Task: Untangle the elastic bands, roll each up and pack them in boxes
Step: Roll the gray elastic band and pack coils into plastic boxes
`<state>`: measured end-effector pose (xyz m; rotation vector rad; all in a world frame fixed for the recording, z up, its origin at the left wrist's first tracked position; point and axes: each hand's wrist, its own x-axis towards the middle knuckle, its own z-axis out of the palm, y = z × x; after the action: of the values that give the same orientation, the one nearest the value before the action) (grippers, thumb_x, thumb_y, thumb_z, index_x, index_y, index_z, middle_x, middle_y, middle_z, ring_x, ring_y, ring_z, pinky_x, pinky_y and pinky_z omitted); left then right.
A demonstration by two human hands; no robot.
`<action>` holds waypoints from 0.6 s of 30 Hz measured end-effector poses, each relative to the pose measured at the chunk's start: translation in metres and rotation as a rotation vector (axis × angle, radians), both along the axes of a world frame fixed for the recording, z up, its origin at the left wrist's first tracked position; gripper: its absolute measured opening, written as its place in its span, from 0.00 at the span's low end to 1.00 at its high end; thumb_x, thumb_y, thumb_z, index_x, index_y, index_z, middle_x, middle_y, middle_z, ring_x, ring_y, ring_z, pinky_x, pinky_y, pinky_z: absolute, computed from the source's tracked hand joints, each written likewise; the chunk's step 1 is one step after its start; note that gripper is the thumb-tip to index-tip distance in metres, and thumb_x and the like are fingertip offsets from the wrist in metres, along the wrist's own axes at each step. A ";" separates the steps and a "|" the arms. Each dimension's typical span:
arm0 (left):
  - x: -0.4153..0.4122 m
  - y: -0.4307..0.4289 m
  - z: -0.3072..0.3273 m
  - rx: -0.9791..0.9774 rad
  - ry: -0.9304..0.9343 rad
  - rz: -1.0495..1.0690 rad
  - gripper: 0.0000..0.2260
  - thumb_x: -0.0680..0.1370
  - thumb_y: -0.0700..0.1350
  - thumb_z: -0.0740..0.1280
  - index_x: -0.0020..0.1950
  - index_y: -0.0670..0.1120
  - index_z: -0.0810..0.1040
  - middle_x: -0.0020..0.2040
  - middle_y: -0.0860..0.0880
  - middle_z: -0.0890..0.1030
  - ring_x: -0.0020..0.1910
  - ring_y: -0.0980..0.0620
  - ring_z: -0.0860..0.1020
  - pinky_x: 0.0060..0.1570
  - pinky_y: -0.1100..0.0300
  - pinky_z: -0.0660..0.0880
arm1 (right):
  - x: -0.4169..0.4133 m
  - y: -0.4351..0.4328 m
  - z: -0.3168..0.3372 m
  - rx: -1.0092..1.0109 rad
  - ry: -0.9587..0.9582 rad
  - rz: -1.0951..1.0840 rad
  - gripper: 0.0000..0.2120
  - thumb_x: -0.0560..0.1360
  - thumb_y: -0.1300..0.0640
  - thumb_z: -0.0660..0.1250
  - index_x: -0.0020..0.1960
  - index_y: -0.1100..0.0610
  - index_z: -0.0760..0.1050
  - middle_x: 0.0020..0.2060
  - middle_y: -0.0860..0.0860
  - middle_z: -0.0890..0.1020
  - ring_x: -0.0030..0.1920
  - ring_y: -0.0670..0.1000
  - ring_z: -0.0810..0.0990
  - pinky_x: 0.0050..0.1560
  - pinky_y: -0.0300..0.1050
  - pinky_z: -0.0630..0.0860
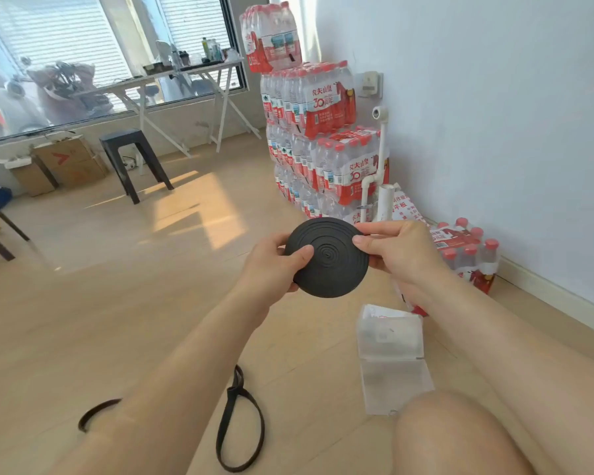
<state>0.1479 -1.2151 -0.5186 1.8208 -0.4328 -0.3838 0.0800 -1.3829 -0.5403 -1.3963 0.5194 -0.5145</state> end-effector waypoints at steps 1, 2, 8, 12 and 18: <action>0.001 -0.012 -0.010 0.009 0.018 -0.011 0.13 0.78 0.43 0.67 0.62 0.49 0.72 0.50 0.49 0.80 0.42 0.53 0.78 0.35 0.62 0.73 | -0.002 -0.010 -0.012 0.038 0.035 -0.030 0.11 0.71 0.68 0.72 0.53 0.62 0.81 0.43 0.56 0.85 0.40 0.53 0.82 0.43 0.45 0.80; 0.002 -0.023 -0.022 0.020 0.038 -0.021 0.17 0.77 0.41 0.68 0.65 0.49 0.70 0.50 0.48 0.79 0.42 0.52 0.78 0.36 0.61 0.74 | -0.004 -0.019 -0.026 0.089 0.070 -0.056 0.10 0.71 0.69 0.72 0.52 0.62 0.81 0.42 0.56 0.84 0.39 0.52 0.82 0.41 0.44 0.79; 0.009 -0.057 -0.112 0.048 0.292 -0.166 0.17 0.75 0.34 0.68 0.63 0.44 0.73 0.55 0.44 0.80 0.49 0.48 0.79 0.45 0.58 0.77 | -0.020 -0.053 -0.121 0.367 0.296 -0.224 0.08 0.74 0.71 0.68 0.50 0.62 0.79 0.37 0.55 0.81 0.34 0.50 0.77 0.28 0.37 0.74; 0.011 -0.072 -0.187 0.216 0.283 -0.248 0.11 0.76 0.37 0.65 0.56 0.46 0.77 0.49 0.48 0.79 0.42 0.52 0.77 0.42 0.58 0.76 | -0.037 -0.070 -0.179 0.418 0.450 -0.353 0.08 0.74 0.71 0.66 0.51 0.62 0.79 0.36 0.55 0.80 0.33 0.50 0.75 0.24 0.34 0.73; -0.003 -0.090 -0.308 0.650 -0.093 -0.552 0.14 0.78 0.42 0.62 0.63 0.49 0.76 0.62 0.52 0.77 0.57 0.52 0.75 0.55 0.63 0.70 | -0.056 -0.093 -0.250 0.380 0.640 -0.437 0.07 0.74 0.71 0.67 0.43 0.61 0.78 0.37 0.55 0.81 0.34 0.50 0.77 0.29 0.38 0.73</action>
<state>0.1452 -1.3050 -0.8267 2.3348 -0.9662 -0.9006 0.0237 -1.4754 -0.7902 -1.0577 1.3862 -0.2780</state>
